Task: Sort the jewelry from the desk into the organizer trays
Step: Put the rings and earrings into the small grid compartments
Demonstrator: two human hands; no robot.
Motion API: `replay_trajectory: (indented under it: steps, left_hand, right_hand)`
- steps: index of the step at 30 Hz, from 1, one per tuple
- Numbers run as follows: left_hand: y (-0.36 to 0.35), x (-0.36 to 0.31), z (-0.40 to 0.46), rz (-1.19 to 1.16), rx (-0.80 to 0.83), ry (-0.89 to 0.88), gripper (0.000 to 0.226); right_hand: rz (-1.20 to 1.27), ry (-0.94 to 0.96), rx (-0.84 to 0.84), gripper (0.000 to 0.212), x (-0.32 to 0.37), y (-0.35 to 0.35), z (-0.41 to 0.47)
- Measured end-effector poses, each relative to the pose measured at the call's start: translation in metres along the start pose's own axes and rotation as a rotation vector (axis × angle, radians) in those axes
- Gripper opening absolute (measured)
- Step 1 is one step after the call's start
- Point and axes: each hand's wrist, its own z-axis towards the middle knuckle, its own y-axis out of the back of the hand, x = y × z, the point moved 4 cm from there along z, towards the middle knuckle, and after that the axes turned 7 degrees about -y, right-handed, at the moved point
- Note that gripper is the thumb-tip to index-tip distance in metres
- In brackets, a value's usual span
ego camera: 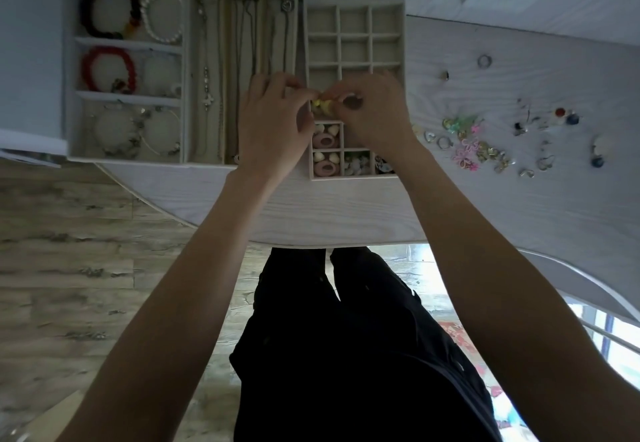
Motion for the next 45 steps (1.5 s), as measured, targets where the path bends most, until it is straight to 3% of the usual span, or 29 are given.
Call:
replay_trajectory:
  steps: [3,8,14,24,29,31,39,45]
  left_hand:
    - [0.000,0.000,0.000,-0.002,-0.003,-0.004,0.028]
    - [-0.002,0.000,0.000,0.007,-0.019,-0.020,0.026]
    - [-0.002,0.001,0.001,-0.012,-0.014,-0.010,0.027]
    - [-0.008,0.001,0.012,0.063,-0.036,0.046,0.020]
    - [-0.011,0.001,0.017,0.053,-0.043,0.053,0.017]
    - [-0.009,0.000,0.017,0.044,-0.061,0.052,0.016]
    - [-0.010,0.000,0.016,0.039,-0.096,0.055,0.013]
    - [-0.009,-0.001,0.014,0.064,-0.105,0.059,0.014]
  right_hand:
    - [-0.137,0.021,-0.010,0.013,0.001,-0.004,0.000]
    - [-0.375,0.100,-0.222,0.012,0.008,0.001,-0.007]
    - [-0.270,0.066,-0.181,0.011,0.002,0.005,-0.007]
    - [-0.412,0.115,-0.108,0.024,0.008,0.003,0.000]
    - [-0.469,0.105,-0.208,0.029,0.010,0.000,-0.003]
    - [-0.481,0.075,-0.171,0.032,0.007,-0.002,-0.004]
    - [-0.325,0.029,-0.190,0.013,0.007,0.002,-0.004]
    - [-0.491,-0.020,-0.210,0.024,0.004,-0.004,-0.004]
